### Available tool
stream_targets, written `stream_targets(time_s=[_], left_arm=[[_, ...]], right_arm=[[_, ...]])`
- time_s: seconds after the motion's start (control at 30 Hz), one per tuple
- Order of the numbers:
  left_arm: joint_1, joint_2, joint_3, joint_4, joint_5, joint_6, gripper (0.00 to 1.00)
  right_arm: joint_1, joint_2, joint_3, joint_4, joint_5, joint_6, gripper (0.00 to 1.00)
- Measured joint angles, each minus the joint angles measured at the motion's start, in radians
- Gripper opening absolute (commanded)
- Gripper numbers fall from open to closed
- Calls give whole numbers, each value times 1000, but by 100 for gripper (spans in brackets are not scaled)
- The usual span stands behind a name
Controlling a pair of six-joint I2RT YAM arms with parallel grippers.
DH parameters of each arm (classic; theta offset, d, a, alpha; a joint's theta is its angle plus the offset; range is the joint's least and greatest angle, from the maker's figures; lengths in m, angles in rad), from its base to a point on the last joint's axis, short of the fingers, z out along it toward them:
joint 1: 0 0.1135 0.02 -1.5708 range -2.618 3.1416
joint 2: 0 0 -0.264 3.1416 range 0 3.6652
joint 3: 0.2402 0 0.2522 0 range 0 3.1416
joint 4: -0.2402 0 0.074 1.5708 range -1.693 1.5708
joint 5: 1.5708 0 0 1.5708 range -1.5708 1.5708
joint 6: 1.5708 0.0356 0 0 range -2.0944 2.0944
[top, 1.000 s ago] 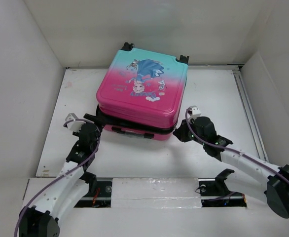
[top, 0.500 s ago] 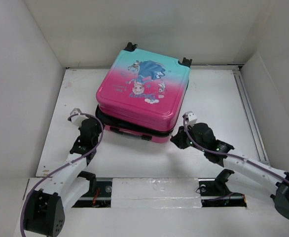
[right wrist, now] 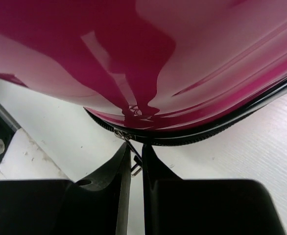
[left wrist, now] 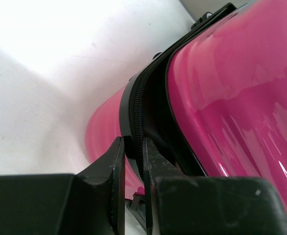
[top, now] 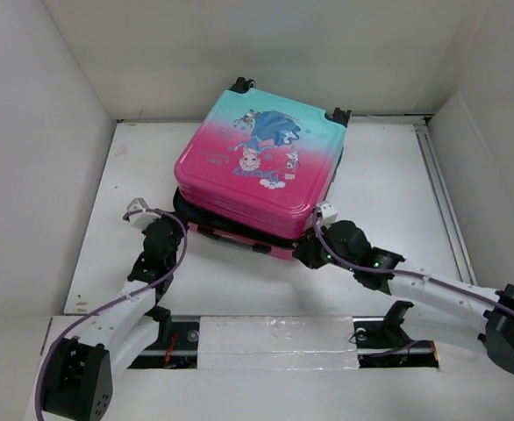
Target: Pack the luggage
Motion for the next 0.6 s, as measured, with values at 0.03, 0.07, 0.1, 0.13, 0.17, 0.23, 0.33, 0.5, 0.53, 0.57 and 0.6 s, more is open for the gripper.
stream_targets(time_s=[0.03, 0.07, 0.1, 0.13, 0.17, 0.23, 0.33, 0.5, 0.53, 0.57, 0.6], left_arm=[[0, 3, -5, 16, 2, 0, 0], [0, 5, -9, 31, 4, 0, 0], [0, 5, -15, 44, 7, -1, 0], [0, 3, -20, 51, 8, 0, 0], [0, 1, -25, 59, 8, 0, 0], [1, -10, -32, 63, 10, 0, 0], [1, -24, -40, 64, 34, 0, 0], [-7, -16, -43, 85, 156, -12, 0], [-13, -10, -45, 96, 187, -16, 0], [-23, -2, -46, 106, 213, -20, 0], [-42, 5, -46, 116, 227, -21, 0]], right_arm=[[-5, 14, 16, -14, 3, -3, 0], [-7, 21, 27, -23, 5, -5, 0], [-9, 35, 44, -39, 13, -5, 0], [-9, 50, 60, -53, 26, -6, 0], [-10, 62, 71, -61, 38, -6, 0], [-11, 83, 90, -73, 71, -11, 0], [-45, 89, 109, -97, 92, -37, 0], [-219, 79, 150, -181, 30, -89, 0], [-254, 77, 157, -195, 29, -99, 0], [-290, 74, 164, -206, 25, -107, 0], [-321, 70, 168, -215, 20, -113, 0]])
